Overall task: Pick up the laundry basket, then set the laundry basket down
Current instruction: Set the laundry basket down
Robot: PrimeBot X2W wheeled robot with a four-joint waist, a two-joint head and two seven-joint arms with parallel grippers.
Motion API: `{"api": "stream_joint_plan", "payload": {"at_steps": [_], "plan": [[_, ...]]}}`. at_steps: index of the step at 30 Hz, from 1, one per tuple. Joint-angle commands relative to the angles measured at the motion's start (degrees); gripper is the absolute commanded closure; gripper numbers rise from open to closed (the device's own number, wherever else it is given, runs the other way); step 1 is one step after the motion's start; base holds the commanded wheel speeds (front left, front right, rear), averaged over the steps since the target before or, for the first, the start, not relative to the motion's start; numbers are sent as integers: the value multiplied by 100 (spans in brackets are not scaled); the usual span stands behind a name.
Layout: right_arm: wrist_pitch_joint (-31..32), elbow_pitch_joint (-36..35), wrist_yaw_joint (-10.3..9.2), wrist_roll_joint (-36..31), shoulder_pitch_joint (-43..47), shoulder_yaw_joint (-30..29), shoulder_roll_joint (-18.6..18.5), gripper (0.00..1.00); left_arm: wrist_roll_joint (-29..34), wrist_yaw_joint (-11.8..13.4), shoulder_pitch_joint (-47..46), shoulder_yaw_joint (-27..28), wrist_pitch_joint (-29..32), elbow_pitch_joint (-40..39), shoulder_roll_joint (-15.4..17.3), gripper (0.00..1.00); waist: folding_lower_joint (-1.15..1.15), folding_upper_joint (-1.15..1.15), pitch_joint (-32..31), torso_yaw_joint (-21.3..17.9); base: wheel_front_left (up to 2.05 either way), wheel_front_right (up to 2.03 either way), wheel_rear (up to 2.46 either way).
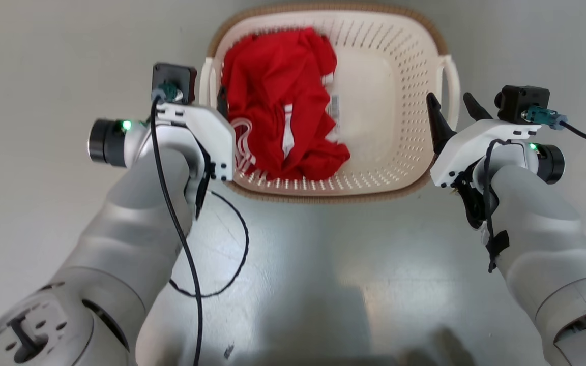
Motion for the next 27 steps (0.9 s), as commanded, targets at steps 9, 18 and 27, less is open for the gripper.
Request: {"api": "stream_joint_plan", "payload": {"at_steps": [9, 18, 27], "plan": [[-84, -277, 36, -686, 524, -497, 135, 0, 151, 87, 559, 510, -78, -449, 185, 0, 0, 0, -1112, -18, 0, 0, 0], [-85, -852, 36, -1743, 1137, -1451, 135, 0, 654, 150, 1230, 1248, -79, -1067, 339, 0, 0, 0, -2051, 73, 0, 0, 0], [-85, -1478, 36, -2281, 1707, -1770, 135, 0, 1216, 164, 1942, 2102, -79, -1606, 479, 0, 0, 0, -2874, 126, 0, 0, 0]]}}
